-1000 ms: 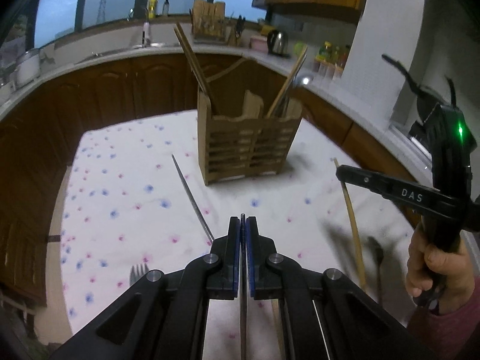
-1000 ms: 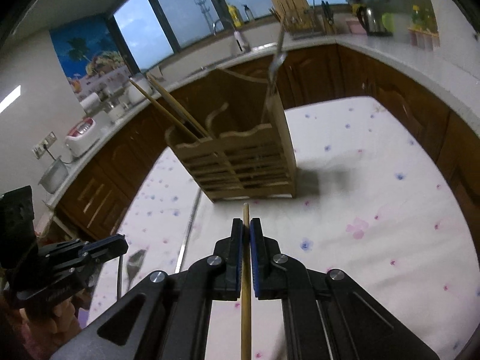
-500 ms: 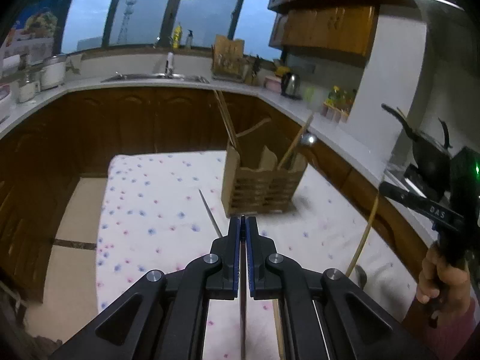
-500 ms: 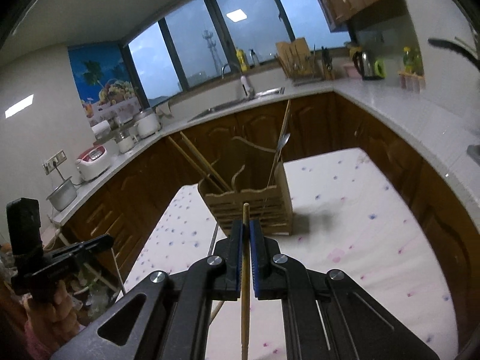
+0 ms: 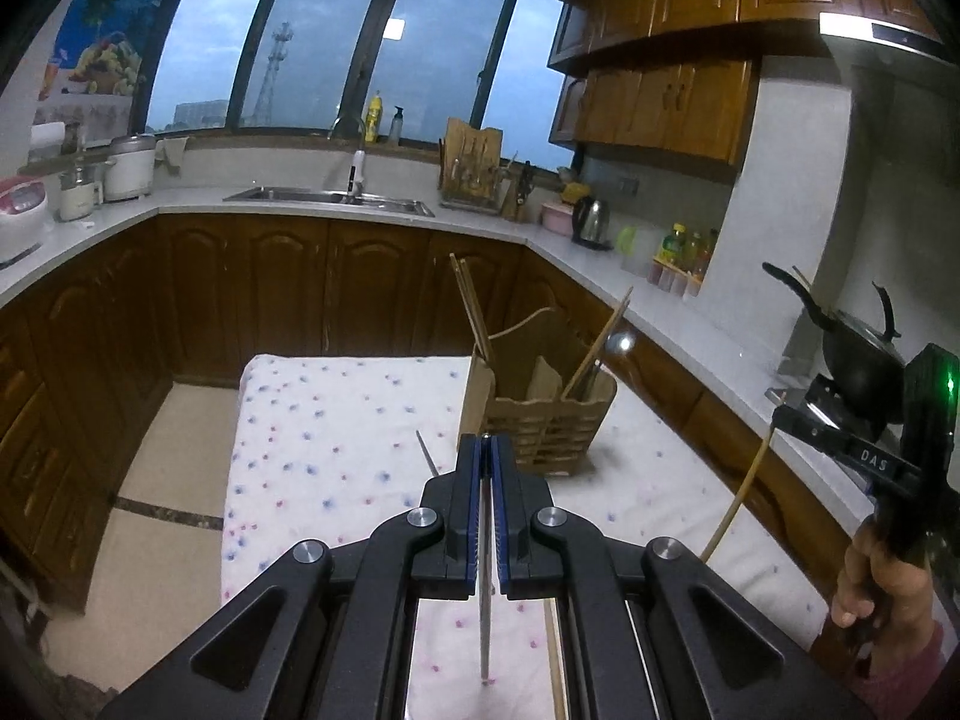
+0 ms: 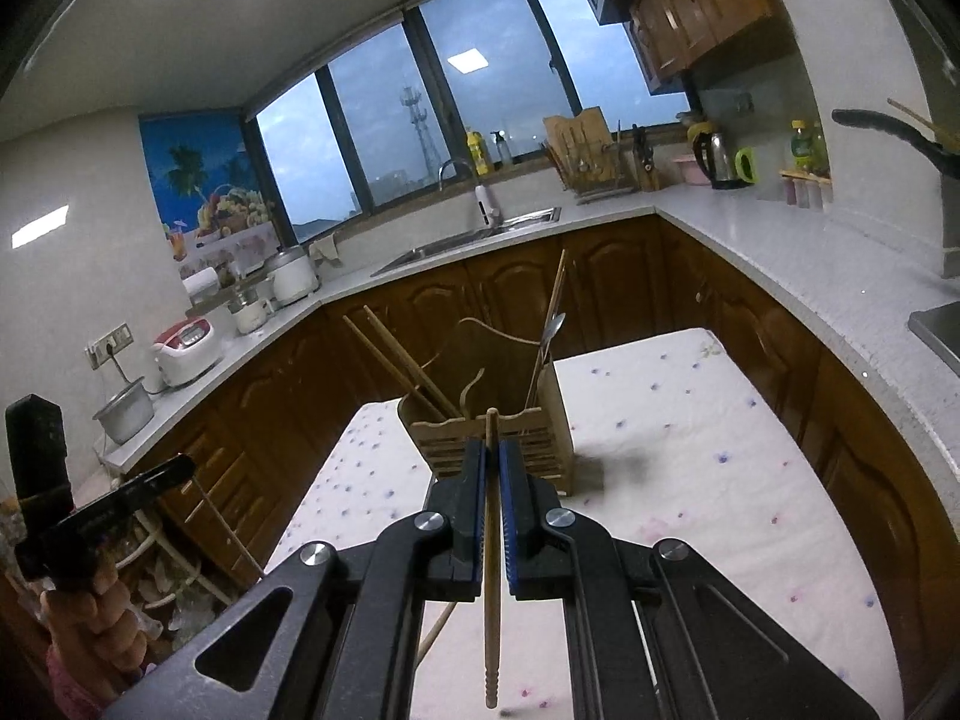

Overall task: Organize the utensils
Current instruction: 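Lift both chopsticks upright and lower them into the holder with both tools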

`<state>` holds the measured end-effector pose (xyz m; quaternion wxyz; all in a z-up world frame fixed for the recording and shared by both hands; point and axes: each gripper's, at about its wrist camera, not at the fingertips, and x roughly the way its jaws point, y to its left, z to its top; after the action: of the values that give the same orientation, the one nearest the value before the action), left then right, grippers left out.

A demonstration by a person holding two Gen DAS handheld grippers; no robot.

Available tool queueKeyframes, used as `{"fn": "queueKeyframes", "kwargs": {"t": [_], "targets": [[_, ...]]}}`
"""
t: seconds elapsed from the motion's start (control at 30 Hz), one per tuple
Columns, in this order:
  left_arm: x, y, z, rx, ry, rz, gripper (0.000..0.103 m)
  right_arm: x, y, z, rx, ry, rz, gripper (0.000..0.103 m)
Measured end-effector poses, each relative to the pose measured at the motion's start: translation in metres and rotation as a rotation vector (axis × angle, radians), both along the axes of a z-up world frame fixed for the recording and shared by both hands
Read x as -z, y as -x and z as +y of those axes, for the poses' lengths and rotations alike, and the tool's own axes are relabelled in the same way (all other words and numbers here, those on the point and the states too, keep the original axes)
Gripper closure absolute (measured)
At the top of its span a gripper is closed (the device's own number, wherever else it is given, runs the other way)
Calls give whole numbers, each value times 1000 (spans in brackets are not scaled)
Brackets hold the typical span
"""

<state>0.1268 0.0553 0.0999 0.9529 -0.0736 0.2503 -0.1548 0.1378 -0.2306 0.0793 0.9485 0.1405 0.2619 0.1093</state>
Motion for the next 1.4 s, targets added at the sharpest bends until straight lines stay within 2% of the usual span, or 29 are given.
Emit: {"fn": "queueKeyframes", "kwargs": {"t": [0.77,1.4], "targets": [[-20,-28,6,-13,46,-103,101,-23,-21,-8,42,-9,-82,99],[-35,-94,-19,0,53,-225,101,-62,-93,-17,75,-27,-184,99]]}}
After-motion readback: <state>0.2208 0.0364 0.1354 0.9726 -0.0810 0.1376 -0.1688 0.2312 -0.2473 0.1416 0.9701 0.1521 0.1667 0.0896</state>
